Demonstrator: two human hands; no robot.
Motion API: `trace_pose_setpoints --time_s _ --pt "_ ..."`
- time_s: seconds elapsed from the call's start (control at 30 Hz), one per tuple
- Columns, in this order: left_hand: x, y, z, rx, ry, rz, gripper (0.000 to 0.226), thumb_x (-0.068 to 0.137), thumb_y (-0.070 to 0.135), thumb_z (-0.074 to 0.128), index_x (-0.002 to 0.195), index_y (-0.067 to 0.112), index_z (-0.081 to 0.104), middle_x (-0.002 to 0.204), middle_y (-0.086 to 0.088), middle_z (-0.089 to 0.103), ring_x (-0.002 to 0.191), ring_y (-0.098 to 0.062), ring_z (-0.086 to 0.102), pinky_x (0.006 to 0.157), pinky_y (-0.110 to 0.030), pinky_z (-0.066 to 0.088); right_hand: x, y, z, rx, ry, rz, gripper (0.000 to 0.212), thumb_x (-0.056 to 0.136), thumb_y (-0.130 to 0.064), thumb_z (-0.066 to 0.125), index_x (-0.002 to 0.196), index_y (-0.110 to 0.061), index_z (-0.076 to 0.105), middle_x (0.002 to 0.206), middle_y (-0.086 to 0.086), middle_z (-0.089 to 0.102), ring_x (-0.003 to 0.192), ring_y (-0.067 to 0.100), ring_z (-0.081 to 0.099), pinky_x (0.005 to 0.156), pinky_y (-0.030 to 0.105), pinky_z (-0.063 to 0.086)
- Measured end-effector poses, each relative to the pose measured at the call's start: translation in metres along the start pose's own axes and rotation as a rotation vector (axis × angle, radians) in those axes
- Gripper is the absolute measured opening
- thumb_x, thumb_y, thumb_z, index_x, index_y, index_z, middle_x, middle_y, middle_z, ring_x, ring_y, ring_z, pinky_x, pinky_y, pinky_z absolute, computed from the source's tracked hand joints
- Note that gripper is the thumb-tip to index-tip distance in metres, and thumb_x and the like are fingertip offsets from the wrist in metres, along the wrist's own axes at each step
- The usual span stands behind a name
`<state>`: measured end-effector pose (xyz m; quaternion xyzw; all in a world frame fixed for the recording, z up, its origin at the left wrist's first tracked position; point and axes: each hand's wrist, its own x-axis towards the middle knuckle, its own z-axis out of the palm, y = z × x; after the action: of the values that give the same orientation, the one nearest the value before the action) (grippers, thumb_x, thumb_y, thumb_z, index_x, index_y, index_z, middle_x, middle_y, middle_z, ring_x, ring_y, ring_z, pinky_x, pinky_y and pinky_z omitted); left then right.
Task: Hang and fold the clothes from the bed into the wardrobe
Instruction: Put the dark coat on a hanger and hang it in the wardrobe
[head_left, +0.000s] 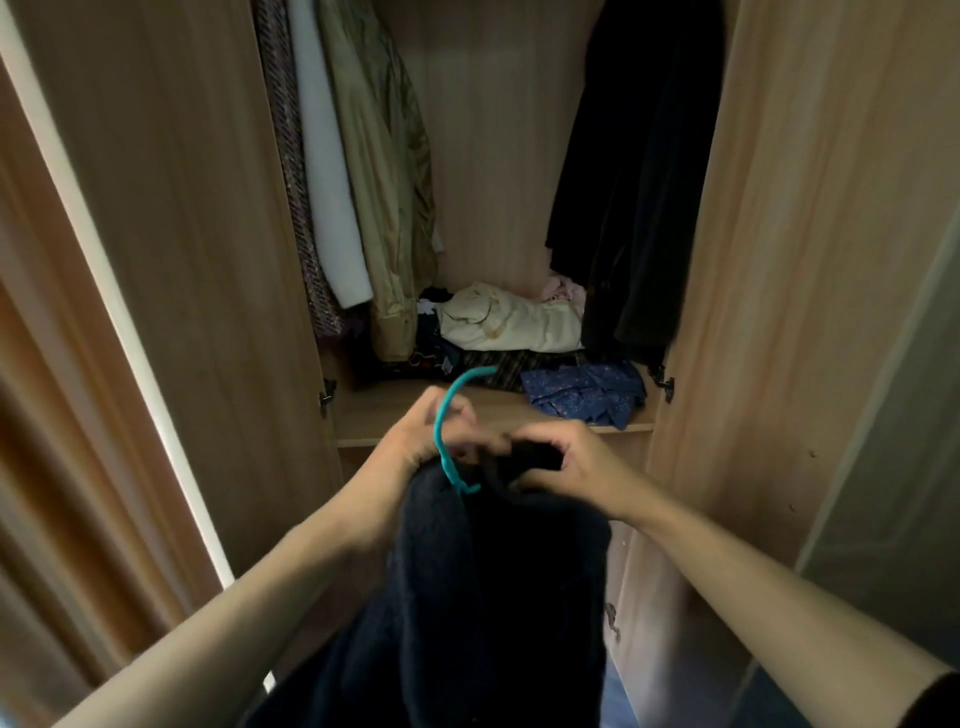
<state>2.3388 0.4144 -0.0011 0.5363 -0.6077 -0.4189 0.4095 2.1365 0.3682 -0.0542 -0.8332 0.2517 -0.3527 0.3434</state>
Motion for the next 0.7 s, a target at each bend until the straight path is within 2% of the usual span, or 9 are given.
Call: trace_pose_setpoints --time_s 0.07,0.17,0.23,0.3,0.33,0.4,0.5,0.6,0.7 --pt "0.007 -0.011 -0.015 -0.023 0.143 -0.002 0.014 0.095 0.012 0.062 0.086 0.023 0.059 0.078 0.003 0.055 0.065 -0.008 0.052 0.061 -0.022 0.043 -0.001 0.003 -0.003 -0.021 0.129 -0.023 0.036 0.074 -0.015 0.081 0.105 -0.029 0.069 0.099 -0.015 0.072 0.096 -0.003 0.064 0.089 0.02 0.049" --pt "-0.009 -0.04 -0.037 0.314 0.26 0.198 0.039 0.088 0.003 0.068 0.098 0.038 0.054 0.087 0.004 0.059 0.071 -0.002 0.061 0.066 -0.019 0.046 -0.001 0.004 -0.009 -0.026 0.299 -0.057 0.043 0.073 -0.01 0.082 0.108 -0.033 0.067 0.1 -0.02 0.073 0.098 -0.008 0.064 0.089 0.012 0.045" --pt "-0.022 -0.055 -0.044 0.403 0.248 0.258 0.028 0.091 0.006 0.067 0.089 0.033 0.06 0.092 -0.004 0.067 0.083 -0.01 0.067 0.078 -0.037 0.055 -0.001 -0.001 -0.013 -0.039 0.376 -0.082 0.043 0.072 -0.015 0.079 0.105 -0.039 0.066 0.1 -0.026 0.072 0.096 -0.009 0.065 0.085 0.009 0.045" --pt "-0.033 -0.054 -0.047 0.284 0.211 0.248 0.017 0.1 0.031 0.054 0.089 0.037 0.066 0.101 -0.009 0.072 0.1 -0.028 0.067 0.095 -0.053 0.05 -0.001 -0.006 -0.019 -0.04 0.429 -0.099 0.041 0.073 -0.017 0.077 0.103 -0.042 0.067 0.101 -0.027 0.072 0.096 -0.006 0.067 0.084 0.009 0.047" --pt "-0.04 -0.05 -0.05 0.21 0.158 0.25 0.02 0.097 0.05 0.047 0.099 0.044 0.067 0.109 -0.002 0.073 0.109 -0.025 0.066 0.099 -0.051 0.048 -0.001 -0.008 -0.022 -0.039 0.451 -0.105 0.041 0.074 -0.015 0.077 0.102 -0.043 0.068 0.102 -0.025 0.072 0.097 -0.004 0.067 0.083 0.01 0.048" --pt "-0.052 -0.04 -0.051 0.146 0.054 0.313 0.044 0.089 0.072 0.041 0.131 0.058 0.047 0.133 0.011 0.062 0.128 -0.011 0.054 0.108 -0.04 0.04 -0.002 -0.011 -0.028 -0.068 0.487 -0.121 0.045 0.076 -0.011 0.08 0.103 -0.044 0.069 0.103 -0.021 0.073 0.097 0.0 0.068 0.082 0.014 0.051" --pt "-0.062 -0.031 -0.043 0.435 -0.031 0.51 0.086 0.085 0.059 0.064 0.153 0.049 0.012 0.152 0.019 0.04 0.141 -0.002 0.035 0.117 -0.028 0.031 -0.003 -0.014 -0.034 -0.13 0.539 -0.134 0.042 0.077 -0.009 0.082 0.107 -0.037 0.07 0.102 -0.017 0.074 0.097 0.002 0.069 0.085 0.025 0.056" --pt "-0.052 -0.035 -0.039 0.696 0.012 0.547 0.106 0.075 0.047 0.081 0.152 0.052 0.008 0.153 0.022 0.034 0.138 0.0 0.038 0.115 -0.031 0.036 -0.004 -0.016 -0.039 -0.176 0.603 -0.124 0.039 0.075 -0.013 0.084 0.111 -0.026 0.073 0.104 -0.012 0.074 0.098 0.005 0.069 0.088 0.034 0.057" --pt "-0.041 -0.043 -0.038 0.706 0.081 0.588 0.098 0.077 0.041 0.081 0.151 0.049 0.016 0.15 0.027 0.037 0.134 0.0 0.044 0.109 -0.034 0.042 -0.006 -0.018 -0.039 -0.235 0.631 -0.105 0.037 0.074 -0.018 0.085 0.11 -0.02 0.075 0.102 -0.01 0.074 0.096 0.005 0.069 0.087 0.04 0.057"
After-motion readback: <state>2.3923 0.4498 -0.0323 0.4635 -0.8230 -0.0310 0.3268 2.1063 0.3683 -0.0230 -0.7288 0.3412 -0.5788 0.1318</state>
